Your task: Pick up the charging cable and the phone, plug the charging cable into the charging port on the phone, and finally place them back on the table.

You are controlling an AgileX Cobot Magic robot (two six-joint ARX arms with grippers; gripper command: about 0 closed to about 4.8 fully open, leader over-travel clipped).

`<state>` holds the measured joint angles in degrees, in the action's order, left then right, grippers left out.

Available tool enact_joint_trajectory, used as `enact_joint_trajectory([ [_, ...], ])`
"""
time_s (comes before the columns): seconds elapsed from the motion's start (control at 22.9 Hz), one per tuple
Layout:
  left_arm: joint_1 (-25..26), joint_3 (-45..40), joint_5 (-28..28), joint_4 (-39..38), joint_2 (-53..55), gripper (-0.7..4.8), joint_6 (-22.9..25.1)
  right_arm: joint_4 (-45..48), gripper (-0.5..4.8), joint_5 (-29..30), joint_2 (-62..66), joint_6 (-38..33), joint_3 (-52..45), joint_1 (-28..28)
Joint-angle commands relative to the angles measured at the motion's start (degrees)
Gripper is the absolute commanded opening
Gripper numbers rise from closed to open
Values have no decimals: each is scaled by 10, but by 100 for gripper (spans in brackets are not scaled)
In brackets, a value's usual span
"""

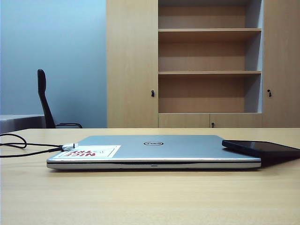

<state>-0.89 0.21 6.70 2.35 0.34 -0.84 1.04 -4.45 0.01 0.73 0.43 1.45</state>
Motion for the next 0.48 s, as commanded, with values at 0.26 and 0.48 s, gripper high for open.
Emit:
enact_joint_trajectory([
  [0.26, 0, 0, 1, 7, 0, -6, -8, 9, -6, 4, -2, 8, 0, 0],
  [0.48, 0, 46, 1, 24, 0, -6, -46, -15, -6, 3, 1, 3, 79, 0],
])
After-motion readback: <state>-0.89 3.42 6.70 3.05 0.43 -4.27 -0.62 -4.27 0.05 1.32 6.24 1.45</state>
